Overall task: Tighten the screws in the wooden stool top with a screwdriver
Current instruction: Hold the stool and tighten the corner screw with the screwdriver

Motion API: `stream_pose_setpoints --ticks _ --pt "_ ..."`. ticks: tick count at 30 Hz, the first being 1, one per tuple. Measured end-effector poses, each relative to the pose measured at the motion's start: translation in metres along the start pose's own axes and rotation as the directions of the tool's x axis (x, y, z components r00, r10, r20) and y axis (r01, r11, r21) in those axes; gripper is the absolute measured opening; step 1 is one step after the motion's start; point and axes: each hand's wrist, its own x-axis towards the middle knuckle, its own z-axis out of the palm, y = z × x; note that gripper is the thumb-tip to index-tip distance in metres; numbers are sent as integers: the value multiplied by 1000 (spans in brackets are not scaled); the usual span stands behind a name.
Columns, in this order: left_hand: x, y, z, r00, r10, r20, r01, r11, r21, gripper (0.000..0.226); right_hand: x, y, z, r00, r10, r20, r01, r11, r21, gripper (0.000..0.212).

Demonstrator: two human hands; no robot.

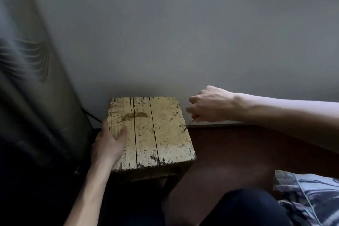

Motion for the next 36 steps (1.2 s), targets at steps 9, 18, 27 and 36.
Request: stream_pose_setpoints --ticks 9,18,27,36 --pt "6 -2 4 1000 4 -21 -3 999 48 87 -6 -1 15 995 -97 -27 94 991 -97 44" --pt "7 -3 4 999 13 -39 -10 998 67 85 22 -7 7 902 360 237 -425 835 349 45" --pt "0 2 1 1000 -5 -13 5 998 56 89 -4 -17 5 970 241 29 -235 901 365 9" --pt "2 0 3 1000 8 -19 -7 999 52 88 -8 -5 14 988 -126 -90 119 989 -84 36"
